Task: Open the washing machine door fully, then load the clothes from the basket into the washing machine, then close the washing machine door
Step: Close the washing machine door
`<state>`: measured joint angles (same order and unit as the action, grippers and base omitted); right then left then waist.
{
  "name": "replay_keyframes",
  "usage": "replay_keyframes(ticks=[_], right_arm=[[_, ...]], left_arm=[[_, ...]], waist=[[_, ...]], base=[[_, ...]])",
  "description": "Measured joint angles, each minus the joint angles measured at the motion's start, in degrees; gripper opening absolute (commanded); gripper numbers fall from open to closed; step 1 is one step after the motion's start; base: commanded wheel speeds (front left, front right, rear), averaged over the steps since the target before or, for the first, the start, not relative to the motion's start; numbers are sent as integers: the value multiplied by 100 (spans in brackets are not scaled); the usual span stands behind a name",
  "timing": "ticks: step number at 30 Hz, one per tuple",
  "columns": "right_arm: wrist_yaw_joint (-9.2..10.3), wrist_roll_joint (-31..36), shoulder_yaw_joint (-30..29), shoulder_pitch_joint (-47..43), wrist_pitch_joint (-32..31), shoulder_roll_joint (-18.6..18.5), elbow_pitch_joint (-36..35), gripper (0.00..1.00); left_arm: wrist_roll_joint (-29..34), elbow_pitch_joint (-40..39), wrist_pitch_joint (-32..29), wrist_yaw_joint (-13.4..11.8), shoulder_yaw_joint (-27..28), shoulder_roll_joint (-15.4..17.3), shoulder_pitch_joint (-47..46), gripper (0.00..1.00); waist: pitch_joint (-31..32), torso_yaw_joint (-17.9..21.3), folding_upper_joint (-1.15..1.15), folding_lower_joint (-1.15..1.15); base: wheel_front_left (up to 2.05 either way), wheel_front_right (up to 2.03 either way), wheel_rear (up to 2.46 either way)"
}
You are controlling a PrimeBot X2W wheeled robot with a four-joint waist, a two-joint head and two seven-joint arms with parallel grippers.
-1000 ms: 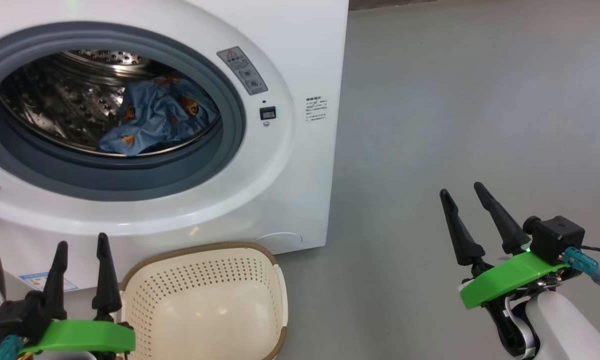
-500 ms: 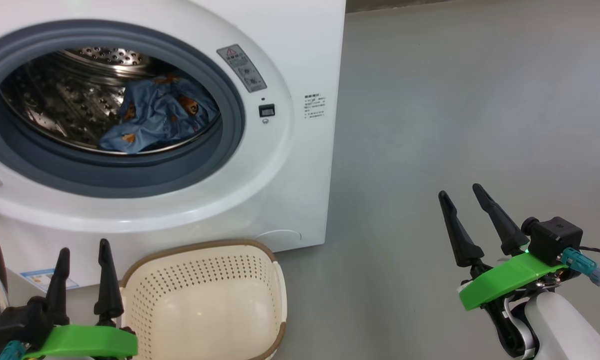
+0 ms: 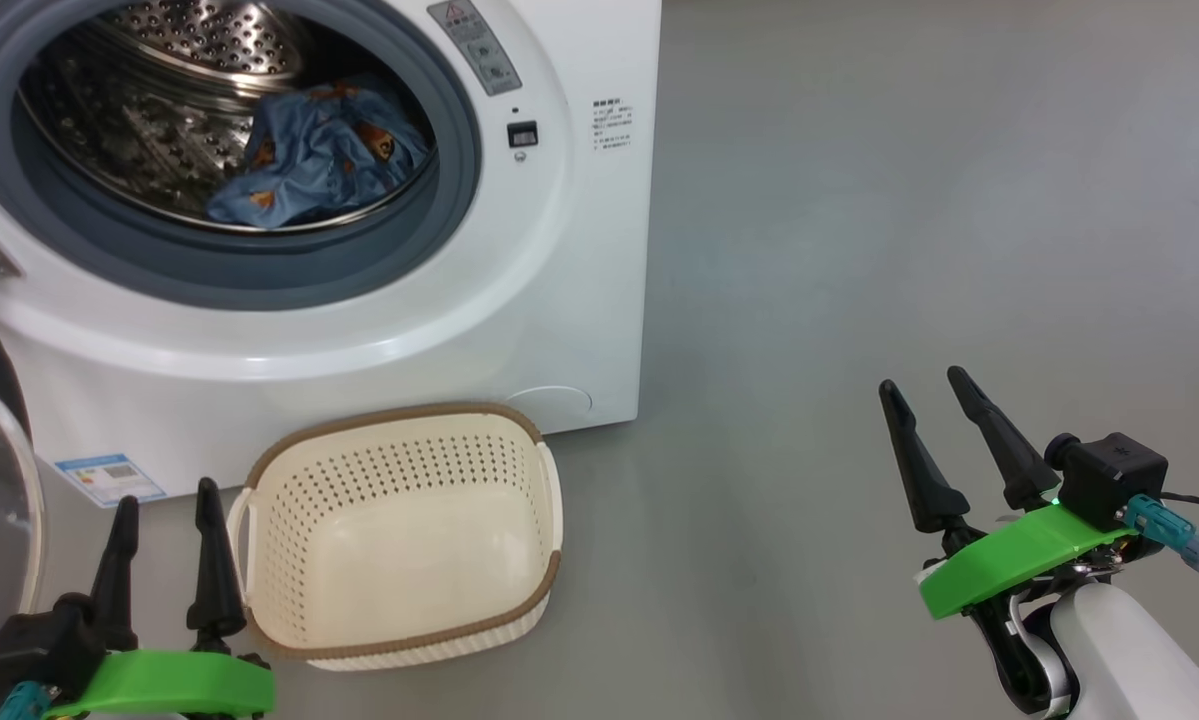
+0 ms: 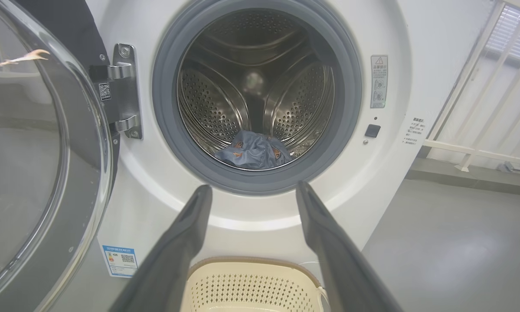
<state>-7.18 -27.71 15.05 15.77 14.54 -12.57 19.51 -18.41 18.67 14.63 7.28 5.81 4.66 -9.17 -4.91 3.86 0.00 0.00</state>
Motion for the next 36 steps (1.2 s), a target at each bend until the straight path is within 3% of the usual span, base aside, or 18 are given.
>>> replay_keyframes(ticks=[36], right_arm=[[0,0,-25,0,0,2,-1,100]], left_arm=[[0,0,0,0,-5,-1,0,100]], waist=[[4,-48,0,0]], base=[[-9,9,0]])
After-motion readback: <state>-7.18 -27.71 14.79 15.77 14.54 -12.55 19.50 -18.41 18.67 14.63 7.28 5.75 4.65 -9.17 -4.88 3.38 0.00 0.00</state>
